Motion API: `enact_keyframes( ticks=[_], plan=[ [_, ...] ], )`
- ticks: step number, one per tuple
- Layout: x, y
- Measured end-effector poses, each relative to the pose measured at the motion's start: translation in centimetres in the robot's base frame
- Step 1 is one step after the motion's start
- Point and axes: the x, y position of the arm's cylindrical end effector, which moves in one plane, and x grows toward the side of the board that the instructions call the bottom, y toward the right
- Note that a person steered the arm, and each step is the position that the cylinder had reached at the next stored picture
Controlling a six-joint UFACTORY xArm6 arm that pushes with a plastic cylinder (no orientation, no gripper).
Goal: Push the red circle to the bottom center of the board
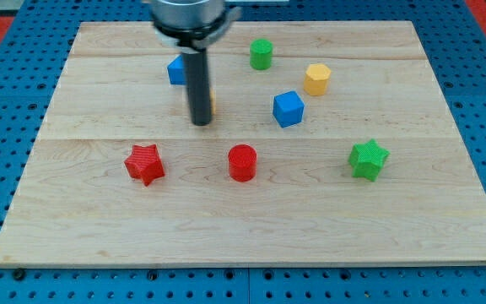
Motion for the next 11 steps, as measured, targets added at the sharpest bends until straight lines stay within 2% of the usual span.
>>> enact_keyframes(
  ticks=[1, 3, 4, 5, 6, 7, 8, 9, 10, 11],
  plan=[
    [-0.9, -1.6],
    [-4.0, 5.3],
    [-3.0, 6.2],
    [1.6, 4.2],
    [6.0, 9.3],
    [11.0, 11.6],
    [13.1, 10.6],
    [15.2, 16.3],
    [19.0, 15.1],
    [15.3, 10.4]
  ],
)
